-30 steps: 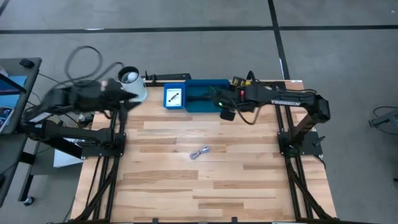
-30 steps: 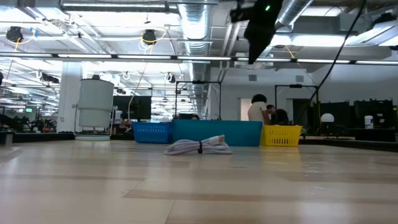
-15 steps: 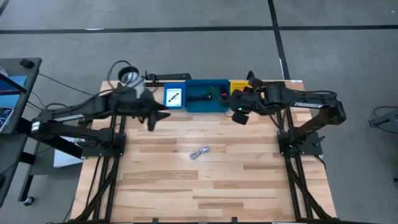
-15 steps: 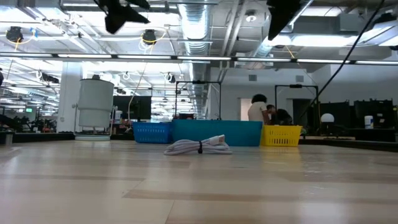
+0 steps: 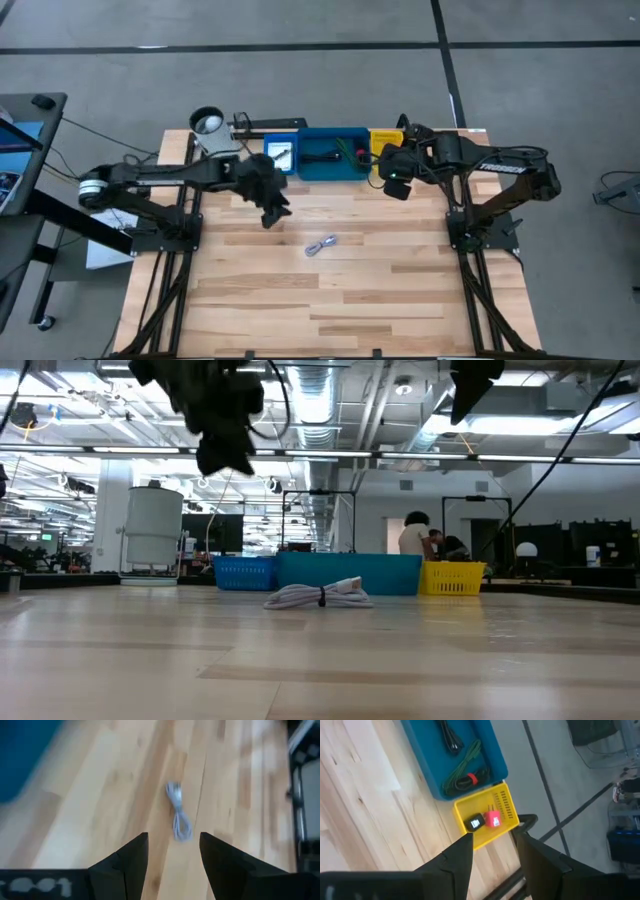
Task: Pick and place items into bin
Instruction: Put the white charger cable into the blue bin
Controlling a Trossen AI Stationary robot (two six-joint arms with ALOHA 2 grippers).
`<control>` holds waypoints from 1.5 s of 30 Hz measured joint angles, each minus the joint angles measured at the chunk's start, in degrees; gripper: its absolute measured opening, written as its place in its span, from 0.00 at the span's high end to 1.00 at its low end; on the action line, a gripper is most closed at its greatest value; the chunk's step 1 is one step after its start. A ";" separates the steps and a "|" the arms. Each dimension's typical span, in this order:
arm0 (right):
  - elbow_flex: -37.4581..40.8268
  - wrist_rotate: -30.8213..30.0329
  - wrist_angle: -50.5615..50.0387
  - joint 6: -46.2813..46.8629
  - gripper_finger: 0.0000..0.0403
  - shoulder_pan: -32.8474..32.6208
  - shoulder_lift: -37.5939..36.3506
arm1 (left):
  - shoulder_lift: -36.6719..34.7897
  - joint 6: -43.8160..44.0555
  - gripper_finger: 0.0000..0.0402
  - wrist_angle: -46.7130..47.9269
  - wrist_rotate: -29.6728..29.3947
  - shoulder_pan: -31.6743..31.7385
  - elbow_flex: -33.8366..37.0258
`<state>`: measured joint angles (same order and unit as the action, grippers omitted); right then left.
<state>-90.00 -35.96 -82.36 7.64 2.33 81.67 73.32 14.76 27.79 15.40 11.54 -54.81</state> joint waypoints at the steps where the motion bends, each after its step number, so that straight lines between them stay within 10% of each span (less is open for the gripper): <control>1: 0.00 0.00 -0.15 0.00 0.62 0.00 0.02 | 1.21 -0.85 0.58 0.82 0.47 -0.32 0.00; 24: 0.00 0.02 -0.99 -2.08 0.61 -0.07 0.02 | 24.93 -8.42 0.59 0.87 -3.10 -10.48 -9.67; 45: 0.04 3.63 -3.52 -0.47 0.61 -0.07 0.07 | 37.15 3.03 0.59 2.74 -3.21 -12.08 -20.31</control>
<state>-89.95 -32.32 -85.87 7.17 2.26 81.73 110.47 17.78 30.53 12.18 -0.54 -75.11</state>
